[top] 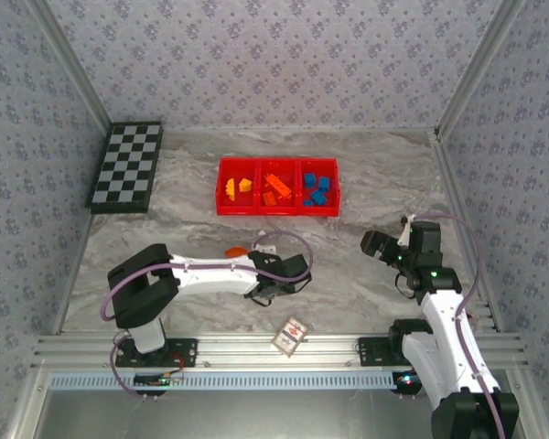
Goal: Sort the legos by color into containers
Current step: Pick up the lego from the middle-left of the table.
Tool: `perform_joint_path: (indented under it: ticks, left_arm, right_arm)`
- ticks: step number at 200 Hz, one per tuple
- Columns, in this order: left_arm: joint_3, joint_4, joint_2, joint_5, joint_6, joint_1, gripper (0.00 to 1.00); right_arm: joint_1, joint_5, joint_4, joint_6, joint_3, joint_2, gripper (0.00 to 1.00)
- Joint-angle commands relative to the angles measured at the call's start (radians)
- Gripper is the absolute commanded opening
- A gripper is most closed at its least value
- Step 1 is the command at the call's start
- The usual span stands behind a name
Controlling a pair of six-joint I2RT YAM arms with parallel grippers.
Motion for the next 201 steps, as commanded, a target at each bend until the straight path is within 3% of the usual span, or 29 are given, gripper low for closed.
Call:
perform_joint_path:
  ticks: [1,98,136,201]
  left_arm:
    - [-0.023,0.017,0.010,0.030,-0.031,-0.007,0.82]
    - [-0.128,0.031,-0.012,0.036,-0.081,0.004,0.71]
    - [-0.192,0.082,-0.043,0.054,-0.092,0.031,0.60]
    - [-0.227,0.093,-0.076,0.060,-0.099,0.050,0.54]
  right_arm:
    - [-0.008,-0.009,0.002,0.007,-0.009,0.003,1.00]
    - [-0.008,0.000,0.001,0.007,-0.009,0.008,1.00]
    - [-0.009,0.001,0.002,0.011,-0.010,0.010,1.00]
    - [-0.011,0.003,0.003,0.015,-0.009,0.015,1.00]
